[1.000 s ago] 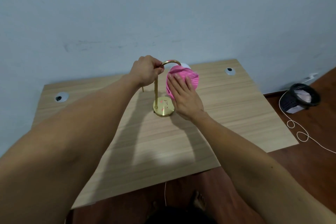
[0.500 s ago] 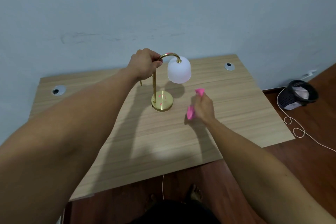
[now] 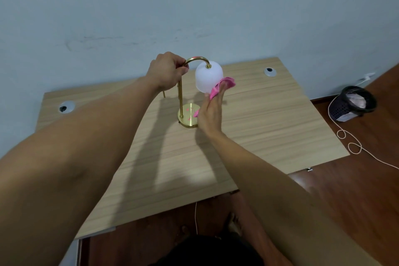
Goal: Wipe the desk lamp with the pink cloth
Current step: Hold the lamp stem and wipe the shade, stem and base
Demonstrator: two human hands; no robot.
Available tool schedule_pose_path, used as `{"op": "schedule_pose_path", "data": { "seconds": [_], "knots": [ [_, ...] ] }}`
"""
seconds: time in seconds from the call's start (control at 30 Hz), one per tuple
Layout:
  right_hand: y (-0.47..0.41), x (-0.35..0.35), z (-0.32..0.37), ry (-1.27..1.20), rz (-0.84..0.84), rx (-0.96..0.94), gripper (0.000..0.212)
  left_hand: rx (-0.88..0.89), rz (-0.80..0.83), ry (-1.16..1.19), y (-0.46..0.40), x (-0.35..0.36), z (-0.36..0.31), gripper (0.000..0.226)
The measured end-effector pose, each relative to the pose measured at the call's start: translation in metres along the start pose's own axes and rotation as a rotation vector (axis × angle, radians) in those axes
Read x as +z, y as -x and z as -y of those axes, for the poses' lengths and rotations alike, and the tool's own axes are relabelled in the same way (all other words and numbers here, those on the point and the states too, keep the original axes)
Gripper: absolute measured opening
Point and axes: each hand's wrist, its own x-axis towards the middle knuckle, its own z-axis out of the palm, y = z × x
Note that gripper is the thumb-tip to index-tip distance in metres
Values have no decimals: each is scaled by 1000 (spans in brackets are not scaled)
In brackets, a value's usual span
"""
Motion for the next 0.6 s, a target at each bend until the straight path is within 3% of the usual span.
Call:
{"op": "schedule_pose_path", "data": {
  "seconds": [0.23, 0.33, 0.4, 0.43, 0.5, 0.53, 0.6],
  "knots": [
    [24, -2, -8, 146, 5, 51, 62, -11, 4, 6, 1, 0, -2, 17],
    [17, -14, -11, 73, -51, 385, 45, -15, 2, 7, 2, 0, -1, 16],
    [3, -23, -9, -18, -102, 694, 49, -12, -2, -1, 3, 0, -1, 16],
    [-2, -26, -6, -113, -126, 762, 50, -14, -2, -2, 3, 0, -2, 16],
    [-8, -29, 8, -318, -229, 674, 53, -24, -3, -1, 3, 0, -3, 16],
    [-10, -28, 16, -300, -278, 529, 55, -27, -1, -4, 3, 0, -3, 17],
    [-7, -23, 27, -142, -214, 261, 51, -30, 2, -10, 4, 0, -4, 17]
  ]
}}
